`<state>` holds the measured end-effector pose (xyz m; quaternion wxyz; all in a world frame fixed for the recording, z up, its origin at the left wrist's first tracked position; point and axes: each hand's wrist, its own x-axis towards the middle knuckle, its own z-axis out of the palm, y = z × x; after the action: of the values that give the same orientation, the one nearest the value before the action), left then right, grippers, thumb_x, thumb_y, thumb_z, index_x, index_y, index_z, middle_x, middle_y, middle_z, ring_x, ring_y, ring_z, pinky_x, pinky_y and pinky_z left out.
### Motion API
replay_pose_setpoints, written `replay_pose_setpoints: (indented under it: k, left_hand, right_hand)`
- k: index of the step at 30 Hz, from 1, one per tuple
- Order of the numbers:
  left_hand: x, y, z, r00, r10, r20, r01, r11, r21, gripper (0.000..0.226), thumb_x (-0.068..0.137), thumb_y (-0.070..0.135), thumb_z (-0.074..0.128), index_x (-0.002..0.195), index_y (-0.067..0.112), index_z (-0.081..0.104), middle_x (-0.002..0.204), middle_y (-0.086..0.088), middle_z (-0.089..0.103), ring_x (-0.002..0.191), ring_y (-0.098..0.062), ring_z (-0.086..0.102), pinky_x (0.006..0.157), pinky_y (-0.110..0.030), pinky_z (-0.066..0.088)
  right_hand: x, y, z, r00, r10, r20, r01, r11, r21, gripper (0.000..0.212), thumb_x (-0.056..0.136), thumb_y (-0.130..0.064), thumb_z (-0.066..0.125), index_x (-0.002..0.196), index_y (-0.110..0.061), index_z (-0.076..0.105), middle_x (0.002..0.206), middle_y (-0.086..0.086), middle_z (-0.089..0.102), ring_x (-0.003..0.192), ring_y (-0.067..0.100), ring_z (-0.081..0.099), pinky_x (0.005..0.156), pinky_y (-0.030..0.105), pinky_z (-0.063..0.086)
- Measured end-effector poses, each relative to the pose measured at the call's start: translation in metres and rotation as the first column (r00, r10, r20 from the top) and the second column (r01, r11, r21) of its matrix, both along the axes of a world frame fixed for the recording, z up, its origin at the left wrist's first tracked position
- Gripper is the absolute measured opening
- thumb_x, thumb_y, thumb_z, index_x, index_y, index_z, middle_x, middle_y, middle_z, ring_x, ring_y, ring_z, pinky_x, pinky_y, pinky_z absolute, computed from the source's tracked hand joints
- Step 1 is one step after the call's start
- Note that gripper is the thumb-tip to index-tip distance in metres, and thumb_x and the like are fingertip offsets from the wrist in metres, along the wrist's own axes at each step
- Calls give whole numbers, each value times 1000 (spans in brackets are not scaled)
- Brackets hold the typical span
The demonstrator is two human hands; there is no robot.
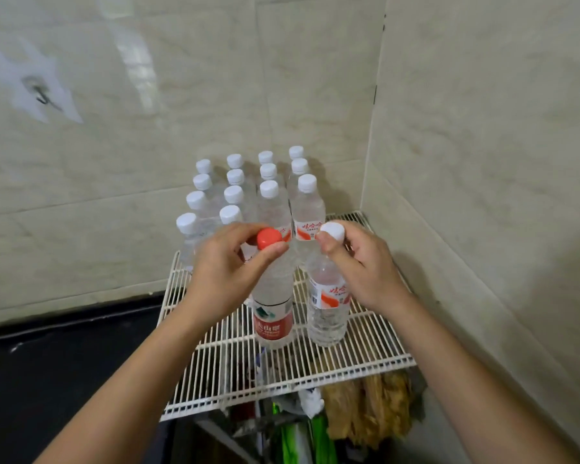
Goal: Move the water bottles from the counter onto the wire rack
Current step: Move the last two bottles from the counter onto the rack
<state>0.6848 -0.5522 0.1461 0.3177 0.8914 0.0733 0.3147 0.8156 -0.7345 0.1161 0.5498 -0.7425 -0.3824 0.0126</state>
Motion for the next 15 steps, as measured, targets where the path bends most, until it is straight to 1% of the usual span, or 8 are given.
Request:
replay_pose_setpoints:
  k: [2,3,5,7,9,10,12,15]
  left_hand:
    - [11,-1,8,999,20,31,-19,999,-40,27,82,56,65,97,34,69,80,22,64,73,1,58,63,-13,43]
    - [17,-1,12,999,20,32,-19,999,-36,24,84,55,67,94,33,70,74,21,63,66,0,57,61,-18,45]
    - [28,-1,18,1000,-2,1,2,1000,23,27,87,54,68,91,28,71,65,19,59,55,-2,55,55,-28,45]
    - [41,1,26,1000,4,-19,-1,991,131,32,88,56,67,97,25,74,67,20,56,57,2,50,56,-24,37]
    - [52,9,35,999,33,-35,-25,979,200,34,87,57,67,99,26,75,71,21,58,59,4,50,57,-17,32]
    - [58,15,39,998,46,-52,-34,978,207,33,87,57,68,97,27,75,70,22,58,59,5,52,57,-16,31]
    - [67,29,46,994,66,-88,-46,978,204,30,86,57,69,93,29,75,67,26,56,61,4,54,57,-16,32]
    - [75,49,44,988,71,-136,-49,986,158,28,83,57,71,89,30,74,70,22,62,66,-1,58,59,-25,42]
  right_hand:
    - [6,3,6,992,-1,122,13,995,-95,34,99,-57,51,106,-28,67,102,-9,67,96,3,61,82,24,48]
    - [10,4,10,988,-7,156,23,994,-106,34,99,-58,51,106,-29,66,101,-9,66,96,1,60,82,24,47]
    - [18,6,18,985,-25,173,44,993,-107,22,99,-53,54,104,-33,64,97,-13,63,92,-5,58,78,21,43]
    - [27,8,26,983,-51,175,75,988,-134,18,100,-49,55,102,-33,63,95,-14,62,88,-5,57,77,25,44]
    - [34,12,32,981,-72,179,105,978,-182,26,100,-51,54,103,-28,66,98,-10,65,92,7,61,80,34,50]
    - [36,15,35,980,-81,184,118,972,-203,29,101,-52,53,104,-26,67,99,-9,66,93,12,61,82,38,51]
    - [38,24,40,977,-86,193,130,964,-231,32,101,-53,51,102,-25,66,96,-9,65,91,13,61,82,41,52]
    - [42,39,43,980,-87,179,132,957,-257,37,100,-57,48,97,-24,63,92,-8,63,87,15,60,80,43,52]
